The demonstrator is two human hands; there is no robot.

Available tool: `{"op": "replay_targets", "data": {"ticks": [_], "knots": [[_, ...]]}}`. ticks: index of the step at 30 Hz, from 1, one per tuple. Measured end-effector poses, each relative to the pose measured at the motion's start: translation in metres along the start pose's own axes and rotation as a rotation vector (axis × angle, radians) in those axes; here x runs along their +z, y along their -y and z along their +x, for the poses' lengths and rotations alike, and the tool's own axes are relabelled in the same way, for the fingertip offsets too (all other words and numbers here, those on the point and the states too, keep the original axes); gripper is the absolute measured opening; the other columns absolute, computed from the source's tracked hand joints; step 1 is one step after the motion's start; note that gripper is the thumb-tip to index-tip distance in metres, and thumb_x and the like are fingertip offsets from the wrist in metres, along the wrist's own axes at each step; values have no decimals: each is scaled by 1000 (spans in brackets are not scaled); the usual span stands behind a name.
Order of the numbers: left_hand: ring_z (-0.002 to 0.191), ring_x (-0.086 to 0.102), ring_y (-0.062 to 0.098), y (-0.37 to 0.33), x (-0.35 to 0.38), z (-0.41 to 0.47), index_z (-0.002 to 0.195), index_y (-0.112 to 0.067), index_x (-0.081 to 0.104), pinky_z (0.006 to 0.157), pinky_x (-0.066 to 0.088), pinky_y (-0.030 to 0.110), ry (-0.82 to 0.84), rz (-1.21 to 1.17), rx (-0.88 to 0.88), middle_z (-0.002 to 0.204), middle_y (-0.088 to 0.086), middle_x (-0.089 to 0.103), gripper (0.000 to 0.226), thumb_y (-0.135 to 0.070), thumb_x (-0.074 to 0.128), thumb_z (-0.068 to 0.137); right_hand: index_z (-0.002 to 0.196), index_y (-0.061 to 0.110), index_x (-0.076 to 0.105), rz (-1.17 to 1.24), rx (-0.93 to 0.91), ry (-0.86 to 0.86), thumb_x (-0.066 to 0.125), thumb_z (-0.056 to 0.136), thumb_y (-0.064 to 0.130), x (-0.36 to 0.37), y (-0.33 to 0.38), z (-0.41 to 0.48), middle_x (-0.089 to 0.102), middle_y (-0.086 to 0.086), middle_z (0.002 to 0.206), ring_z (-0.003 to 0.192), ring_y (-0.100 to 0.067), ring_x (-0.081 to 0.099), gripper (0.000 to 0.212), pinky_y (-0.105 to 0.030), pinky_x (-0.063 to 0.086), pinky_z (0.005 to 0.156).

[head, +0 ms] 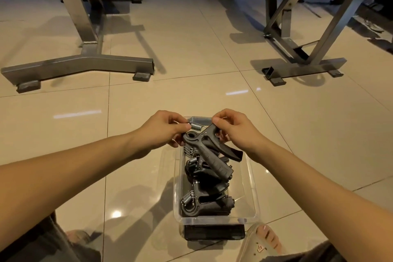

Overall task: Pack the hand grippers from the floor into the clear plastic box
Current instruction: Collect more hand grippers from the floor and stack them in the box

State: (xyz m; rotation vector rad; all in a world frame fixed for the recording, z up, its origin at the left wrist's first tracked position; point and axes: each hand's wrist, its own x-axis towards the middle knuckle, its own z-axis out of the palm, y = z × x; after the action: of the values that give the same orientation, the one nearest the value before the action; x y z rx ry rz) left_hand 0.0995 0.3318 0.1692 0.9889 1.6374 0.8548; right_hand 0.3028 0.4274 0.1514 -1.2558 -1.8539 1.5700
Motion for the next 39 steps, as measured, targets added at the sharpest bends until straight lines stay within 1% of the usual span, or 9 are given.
{"op": "replay_targets", "data": {"ticks": [5,8,10,12,14,17,20,27,39], "knots": [[61,69,22,17,9,11,103,2,62,64,62,33,-141,-164,-136,70,15,72,11,-9,59,101,128,25,51,-397,-106,8,75,83,51,1,-3,-10,66,8,94,88,-9,65,57,-30,53,79],[59,71,24,25,15,15,104,2,60,59,63,31,-116,-266,-226,70,17,72,7,-4,57,101,120,24,61,-897,-275,66,74,77,61,2,-11,-14,65,7,105,98,-15,60,58,-34,48,79],[64,73,27,30,20,18,107,3,58,63,65,34,-77,-283,-261,78,21,74,9,-4,57,101,121,23,61,-1042,-318,78,72,78,61,-2,-17,-11,65,4,109,101,-18,57,58,-34,46,79],[72,74,26,37,24,21,111,1,58,73,64,41,-32,-149,-213,90,22,74,15,-9,60,101,122,24,61,-985,-251,111,75,78,57,-7,-26,-8,65,4,114,103,-19,58,57,-33,46,78],[89,72,20,47,23,26,120,-10,60,88,59,45,11,370,-13,108,13,74,26,-24,64,98,121,23,60,-933,-130,139,80,76,50,-9,-41,-3,66,4,116,102,-20,61,56,-34,49,79],[134,49,24,63,21,27,151,-15,38,111,41,38,130,998,140,152,8,47,85,-52,74,84,120,22,60,-1000,3,169,82,75,47,-5,-71,3,67,1,116,101,-23,63,56,-34,51,79],[146,33,27,80,23,27,157,-11,25,117,33,39,258,1234,168,164,8,26,119,-67,79,68,118,22,60,-1036,43,195,83,73,51,4,-94,10,68,0,114,101,-24,64,58,-38,55,84],[154,13,21,100,14,27,162,-16,9,123,15,38,249,1270,231,170,0,5,131,-81,69,65,131,17,56,-1129,9,247,79,78,53,24,-120,22,57,-2,125,118,-26,54,68,-42,53,93],[151,22,24,101,14,24,161,-17,14,119,25,41,242,1260,207,170,-2,4,128,-84,66,65,146,17,44,-1150,8,290,74,83,53,28,-115,21,52,-4,140,129,-27,47,79,-42,47,102]]}}
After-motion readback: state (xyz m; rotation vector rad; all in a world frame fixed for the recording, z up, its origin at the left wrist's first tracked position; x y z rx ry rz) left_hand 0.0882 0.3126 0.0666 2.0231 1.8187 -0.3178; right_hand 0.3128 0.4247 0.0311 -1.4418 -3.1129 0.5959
